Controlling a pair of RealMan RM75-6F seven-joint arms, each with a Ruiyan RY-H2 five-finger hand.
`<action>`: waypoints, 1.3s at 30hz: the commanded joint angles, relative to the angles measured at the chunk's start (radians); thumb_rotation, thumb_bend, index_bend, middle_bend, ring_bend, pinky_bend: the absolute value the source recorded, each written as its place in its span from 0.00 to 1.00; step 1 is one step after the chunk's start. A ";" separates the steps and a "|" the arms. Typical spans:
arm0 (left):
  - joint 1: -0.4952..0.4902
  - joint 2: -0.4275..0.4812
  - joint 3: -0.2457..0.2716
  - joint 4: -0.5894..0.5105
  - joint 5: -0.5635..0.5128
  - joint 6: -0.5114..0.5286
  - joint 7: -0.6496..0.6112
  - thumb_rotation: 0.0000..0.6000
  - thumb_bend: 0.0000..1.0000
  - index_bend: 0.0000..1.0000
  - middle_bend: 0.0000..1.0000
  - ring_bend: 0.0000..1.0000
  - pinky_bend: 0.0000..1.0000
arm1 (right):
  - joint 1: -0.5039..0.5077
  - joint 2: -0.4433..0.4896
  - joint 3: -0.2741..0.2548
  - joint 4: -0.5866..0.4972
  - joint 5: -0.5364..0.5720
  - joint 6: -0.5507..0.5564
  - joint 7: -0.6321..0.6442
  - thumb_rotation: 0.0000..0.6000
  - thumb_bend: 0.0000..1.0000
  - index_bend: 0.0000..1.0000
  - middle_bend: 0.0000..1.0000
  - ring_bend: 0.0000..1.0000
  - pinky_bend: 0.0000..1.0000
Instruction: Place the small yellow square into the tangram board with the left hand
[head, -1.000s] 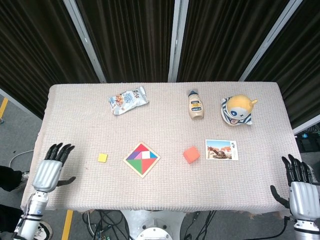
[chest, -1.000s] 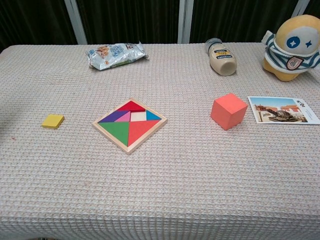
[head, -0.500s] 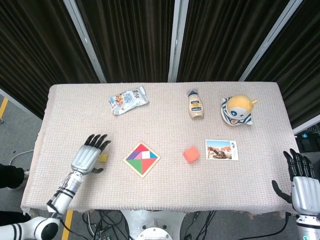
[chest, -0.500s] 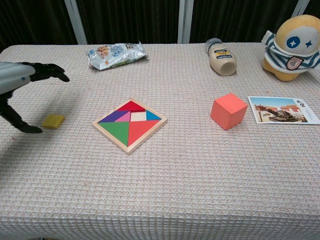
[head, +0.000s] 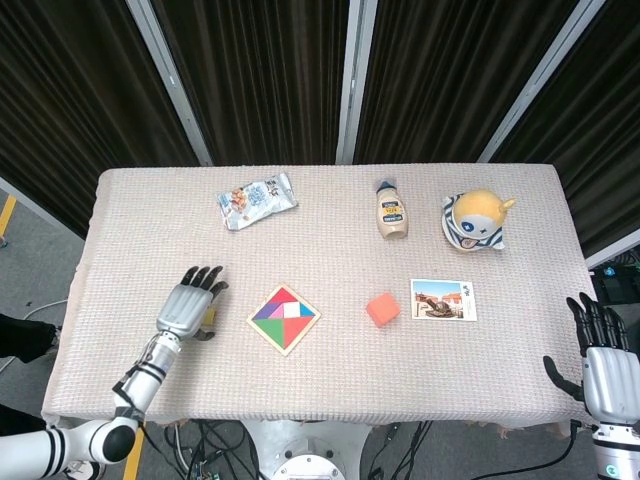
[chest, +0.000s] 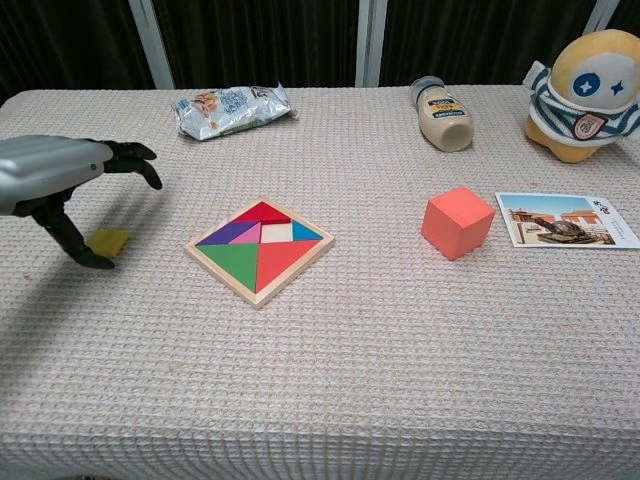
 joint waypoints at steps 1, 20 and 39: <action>-0.014 -0.001 0.003 -0.012 -0.072 0.011 0.042 1.00 0.00 0.22 0.00 0.00 0.00 | 0.000 0.001 0.000 0.000 0.004 -0.003 -0.001 1.00 0.18 0.00 0.00 0.00 0.00; -0.034 0.000 0.024 0.006 -0.164 0.029 0.009 1.00 0.10 0.35 0.04 0.00 0.00 | 0.003 0.001 -0.002 0.000 0.011 -0.007 -0.001 1.00 0.18 0.00 0.00 0.00 0.00; -0.061 0.007 0.044 0.003 -0.196 0.032 0.000 1.00 0.22 0.40 0.05 0.00 0.00 | 0.006 -0.002 -0.004 0.004 0.015 -0.014 0.003 1.00 0.18 0.00 0.00 0.00 0.00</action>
